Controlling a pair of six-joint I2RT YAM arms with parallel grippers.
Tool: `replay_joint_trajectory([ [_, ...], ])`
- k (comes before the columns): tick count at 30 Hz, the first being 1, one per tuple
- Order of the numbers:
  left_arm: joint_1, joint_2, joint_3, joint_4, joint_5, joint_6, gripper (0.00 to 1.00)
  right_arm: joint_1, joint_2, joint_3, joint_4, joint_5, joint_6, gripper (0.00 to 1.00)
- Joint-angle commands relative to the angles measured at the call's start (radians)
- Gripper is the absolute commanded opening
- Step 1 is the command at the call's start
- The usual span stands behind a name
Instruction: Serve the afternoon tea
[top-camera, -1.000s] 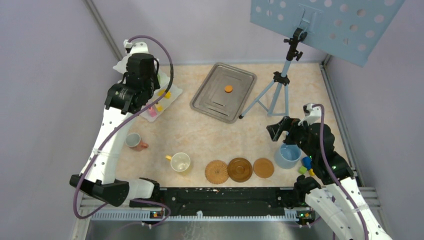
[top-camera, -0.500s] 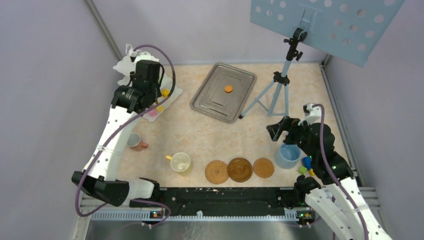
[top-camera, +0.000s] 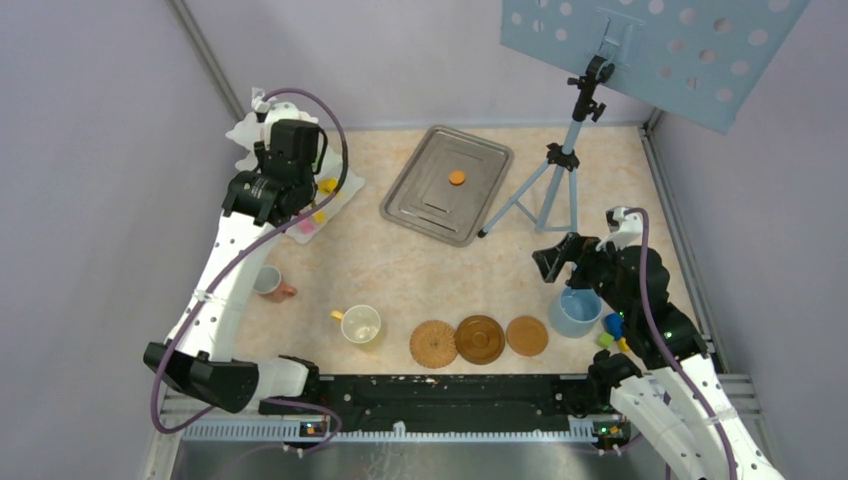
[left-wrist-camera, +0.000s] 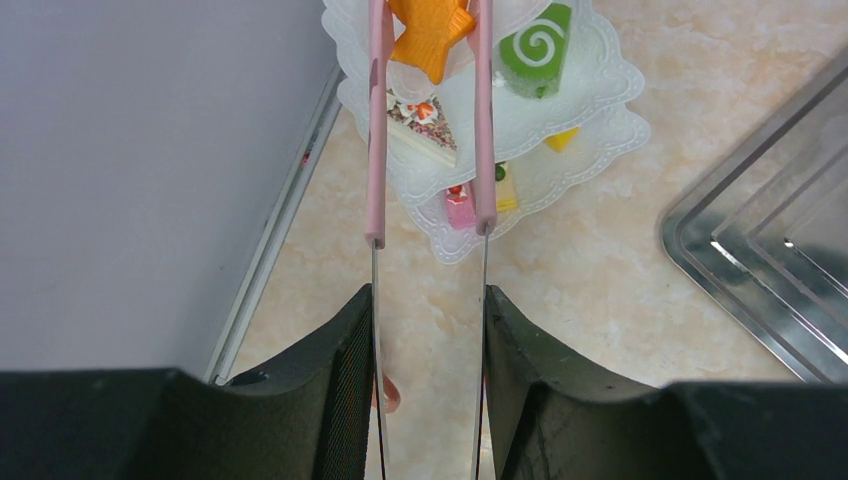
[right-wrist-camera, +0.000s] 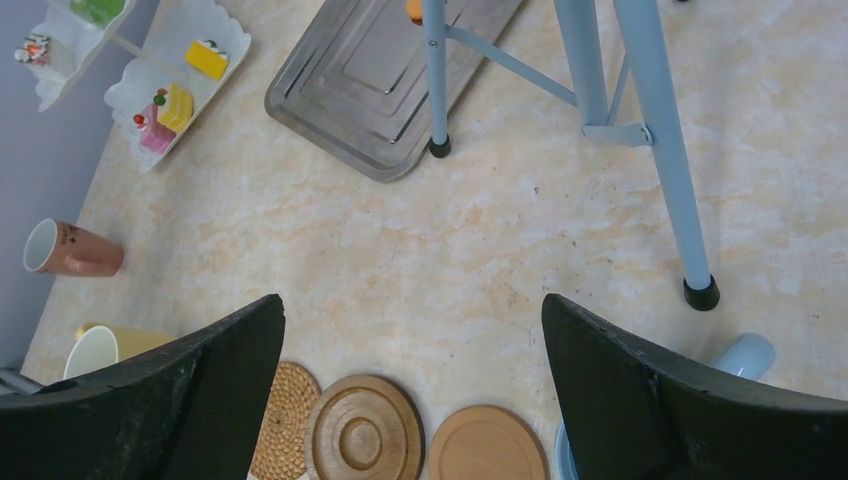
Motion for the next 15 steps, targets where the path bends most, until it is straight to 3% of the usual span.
replay_joint_trajectory([
  [1, 0.025, -0.015, 0.033, 0.059, -0.044, 0.029, 0.13, 0.011, -0.002, -0.005, 0.041, -0.002, -0.004, 0.98],
  [15, 0.123, 0.05, 0.044, 0.138, 0.041, 0.035, 0.17, 0.011, -0.006, -0.003, 0.037, -0.001, -0.002, 0.98],
])
